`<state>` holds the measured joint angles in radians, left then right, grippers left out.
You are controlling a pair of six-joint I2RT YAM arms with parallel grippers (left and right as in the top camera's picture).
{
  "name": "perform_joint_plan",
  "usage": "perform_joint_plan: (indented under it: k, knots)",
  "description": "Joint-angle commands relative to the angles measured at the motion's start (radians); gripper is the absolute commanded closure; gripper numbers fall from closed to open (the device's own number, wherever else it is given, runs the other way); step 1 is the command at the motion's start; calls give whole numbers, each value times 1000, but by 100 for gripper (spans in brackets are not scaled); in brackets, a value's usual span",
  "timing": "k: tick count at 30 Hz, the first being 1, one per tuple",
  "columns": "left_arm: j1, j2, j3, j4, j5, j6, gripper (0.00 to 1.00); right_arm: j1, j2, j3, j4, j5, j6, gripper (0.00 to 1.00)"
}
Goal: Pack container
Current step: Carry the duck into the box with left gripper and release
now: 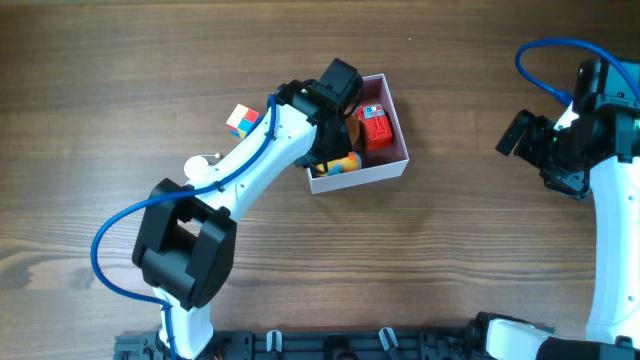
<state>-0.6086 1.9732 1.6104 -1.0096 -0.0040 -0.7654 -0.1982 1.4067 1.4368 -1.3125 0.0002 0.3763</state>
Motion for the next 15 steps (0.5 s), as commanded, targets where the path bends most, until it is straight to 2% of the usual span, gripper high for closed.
perform_joint_plan:
  k: [1,5,7,9,11,13,15]
  knots:
    - [-1,-8,8,-9,-13,-6,53,-2,5,10,-1,2,-10,0]
    - [14,-131,15,-10,-14,6,46,-2,6,10,3,2,-10,0]
    - [32,-215,19,-10,-30,79,41,-2,6,10,3,2,-10,0]
    - [79,-312,19,-45,-149,217,28,-2,6,10,-2,2,-10,0]
    - [134,-327,19,-61,-212,382,27,-2,6,10,-6,2,-10,0]
    - [201,-298,17,-60,-211,553,25,-2,6,10,-9,2,-10,0]
    - [288,-217,14,-45,-196,662,21,-2,6,10,-9,2,-10,0]
